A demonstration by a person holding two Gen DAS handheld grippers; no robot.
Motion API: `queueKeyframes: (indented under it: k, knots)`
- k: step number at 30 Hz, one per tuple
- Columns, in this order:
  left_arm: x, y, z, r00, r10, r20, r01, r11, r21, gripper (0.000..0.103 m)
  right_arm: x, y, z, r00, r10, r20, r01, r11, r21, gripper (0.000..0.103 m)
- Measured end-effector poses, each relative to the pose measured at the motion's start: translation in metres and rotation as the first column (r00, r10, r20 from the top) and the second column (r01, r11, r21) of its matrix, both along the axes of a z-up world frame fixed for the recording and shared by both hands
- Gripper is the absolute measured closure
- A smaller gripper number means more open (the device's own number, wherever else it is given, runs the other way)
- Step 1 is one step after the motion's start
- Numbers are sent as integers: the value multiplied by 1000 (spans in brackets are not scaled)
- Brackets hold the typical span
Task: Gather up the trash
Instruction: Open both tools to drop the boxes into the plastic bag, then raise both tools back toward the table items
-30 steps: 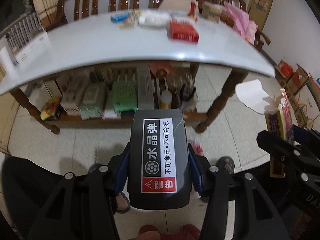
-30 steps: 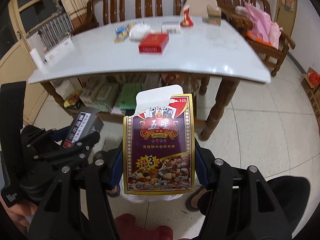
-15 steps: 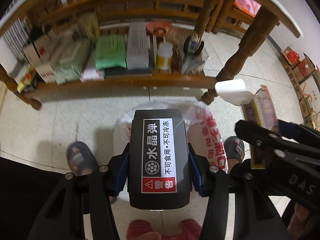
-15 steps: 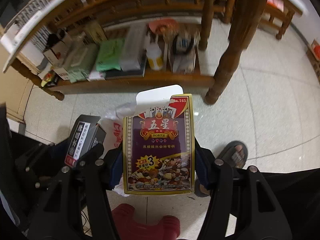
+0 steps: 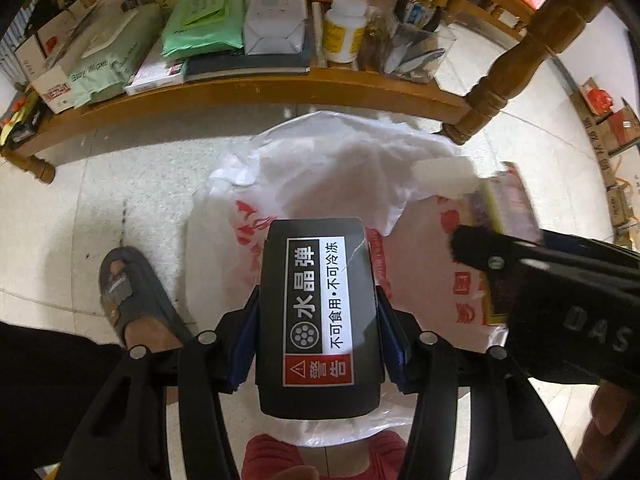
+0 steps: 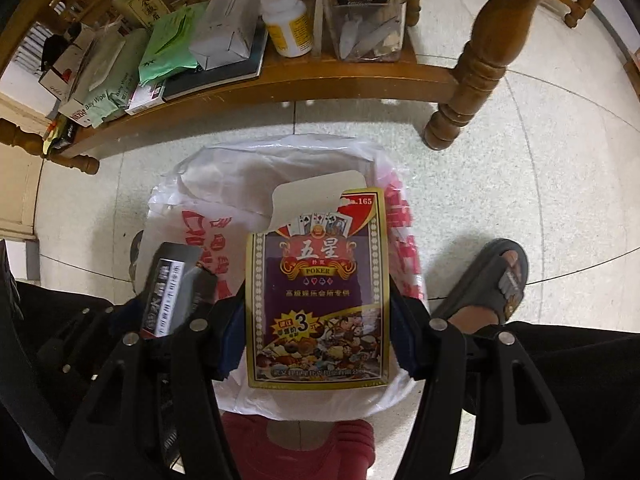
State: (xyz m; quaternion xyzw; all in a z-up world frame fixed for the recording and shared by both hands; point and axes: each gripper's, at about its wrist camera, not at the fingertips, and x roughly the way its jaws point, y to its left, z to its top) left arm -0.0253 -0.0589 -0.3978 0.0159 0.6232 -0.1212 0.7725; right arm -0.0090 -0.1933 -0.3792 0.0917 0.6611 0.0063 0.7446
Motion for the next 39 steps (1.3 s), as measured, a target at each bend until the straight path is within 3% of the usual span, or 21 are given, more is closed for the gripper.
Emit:
queueKeyframes:
  k: [5,12,14,16,32,39]
  knots:
    - [-2,-3,-9,1000,-17,-20,18,999,50,52,5,6,-19,1000,7,-30,-7,1000,-11,45]
    - [-3,-4,-9,999,-35,-19,36,998,42,48,9,15,-26,998,29,-57,-30,999,-15,42]
    - [-3,-3,-10,999,-32,-28,33,998,44,16,8,14,-29,997,17,-70,-17,1000,1,28]
    - [-4,-2,-8,999,-35,-21,36,999,41,8,8,13,-30,997,14,-73,-14,1000,3,23]
    - [-5,-1,-2,1000,-23,-3,23,998,52,8,5,3,-15,999,-37,-36,37,999,20,17]
    - [-4,4,12,1000,3,22,-5,998,56,8,-2,-5,6,998,-57,-30,58,998,21,13]
